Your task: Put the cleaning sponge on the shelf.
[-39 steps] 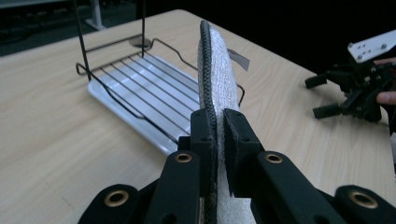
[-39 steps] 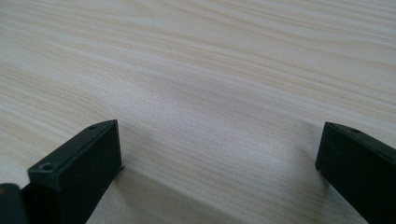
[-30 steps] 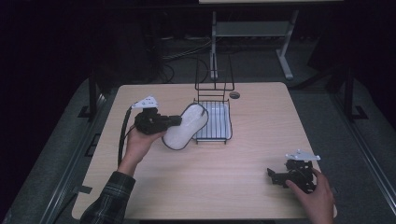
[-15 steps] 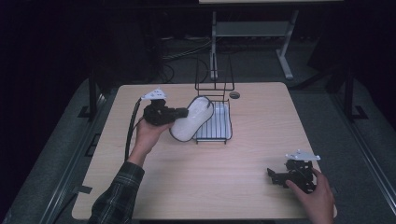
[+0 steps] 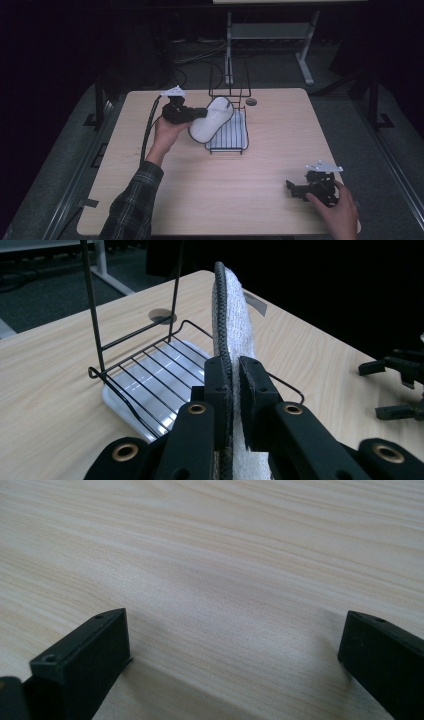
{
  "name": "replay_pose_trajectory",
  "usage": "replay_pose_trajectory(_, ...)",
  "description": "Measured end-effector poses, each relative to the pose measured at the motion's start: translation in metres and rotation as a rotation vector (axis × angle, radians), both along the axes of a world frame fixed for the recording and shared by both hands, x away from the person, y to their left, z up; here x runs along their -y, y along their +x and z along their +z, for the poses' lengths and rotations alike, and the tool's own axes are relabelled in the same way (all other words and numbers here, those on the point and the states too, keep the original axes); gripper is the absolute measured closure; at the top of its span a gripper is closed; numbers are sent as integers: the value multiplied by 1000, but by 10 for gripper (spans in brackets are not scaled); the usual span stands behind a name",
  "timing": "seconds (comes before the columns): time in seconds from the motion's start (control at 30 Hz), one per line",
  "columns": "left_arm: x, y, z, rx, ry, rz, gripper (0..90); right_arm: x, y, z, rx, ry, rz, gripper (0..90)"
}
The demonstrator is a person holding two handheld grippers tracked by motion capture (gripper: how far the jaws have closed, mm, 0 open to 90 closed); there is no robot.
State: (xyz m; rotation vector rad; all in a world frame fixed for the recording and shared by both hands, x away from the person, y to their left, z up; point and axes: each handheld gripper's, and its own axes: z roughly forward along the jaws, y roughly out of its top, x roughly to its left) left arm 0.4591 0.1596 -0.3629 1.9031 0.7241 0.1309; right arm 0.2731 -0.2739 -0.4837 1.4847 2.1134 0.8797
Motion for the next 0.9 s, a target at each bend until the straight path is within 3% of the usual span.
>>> replay_pose_trajectory(0.37,19,17,-8,-27,-28,-10,832,0,0,0,-1,0,0,0)
replay_pose_trajectory(0.5,24,22,-9,-26,-5,-22,831,0,0,0,0,0,0,0)
replay_pose_trajectory(0.83,36,31,-20,-55,-30,-11,831,0,0,0,0,0,0,0)
replay_pose_trajectory(0.9,37,32,-22,-55,-19,-15,831,0,0,0,0,0,0,0)
